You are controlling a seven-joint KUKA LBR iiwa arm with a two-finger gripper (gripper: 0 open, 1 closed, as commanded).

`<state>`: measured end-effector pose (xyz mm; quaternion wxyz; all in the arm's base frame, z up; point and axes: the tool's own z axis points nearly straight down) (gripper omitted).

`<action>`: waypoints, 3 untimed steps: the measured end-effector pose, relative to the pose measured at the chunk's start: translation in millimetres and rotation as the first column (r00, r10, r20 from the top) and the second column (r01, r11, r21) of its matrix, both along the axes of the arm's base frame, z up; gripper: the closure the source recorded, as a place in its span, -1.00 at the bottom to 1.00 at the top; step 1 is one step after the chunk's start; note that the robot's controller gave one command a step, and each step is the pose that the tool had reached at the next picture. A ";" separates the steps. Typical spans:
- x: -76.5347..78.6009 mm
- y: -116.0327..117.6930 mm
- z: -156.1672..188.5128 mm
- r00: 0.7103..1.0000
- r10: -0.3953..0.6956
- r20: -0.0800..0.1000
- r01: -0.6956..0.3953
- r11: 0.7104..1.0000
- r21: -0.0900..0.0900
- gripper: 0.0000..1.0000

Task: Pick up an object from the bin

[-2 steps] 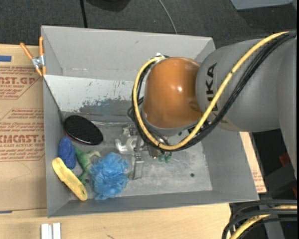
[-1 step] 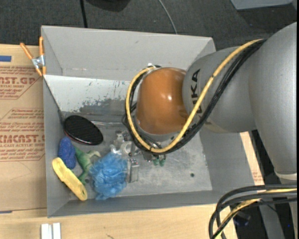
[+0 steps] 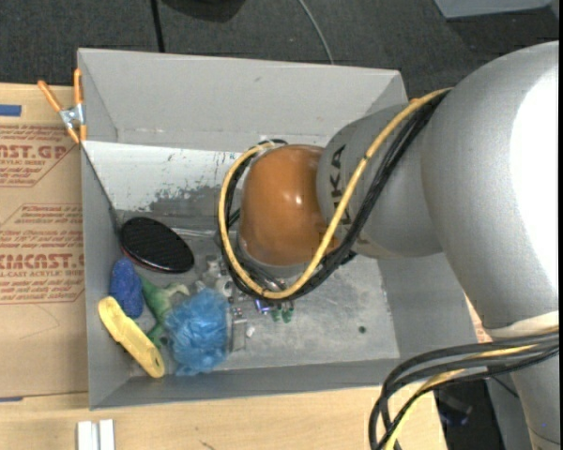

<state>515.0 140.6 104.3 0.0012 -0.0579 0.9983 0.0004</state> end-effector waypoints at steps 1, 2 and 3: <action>2.4 14.0 -33.0 0.995 0.101 0.004 -0.101 0.995 0.003 1.00; 2.4 14.0 -33.0 0.995 0.100 0.004 -0.100 0.995 0.003 1.00; -3.8 16.6 -2.7 0.994 0.111 -0.002 -0.111 0.994 0.002 1.00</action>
Offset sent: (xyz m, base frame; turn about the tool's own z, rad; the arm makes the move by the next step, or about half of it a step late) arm 0.0000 0.0000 0.0000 0.0000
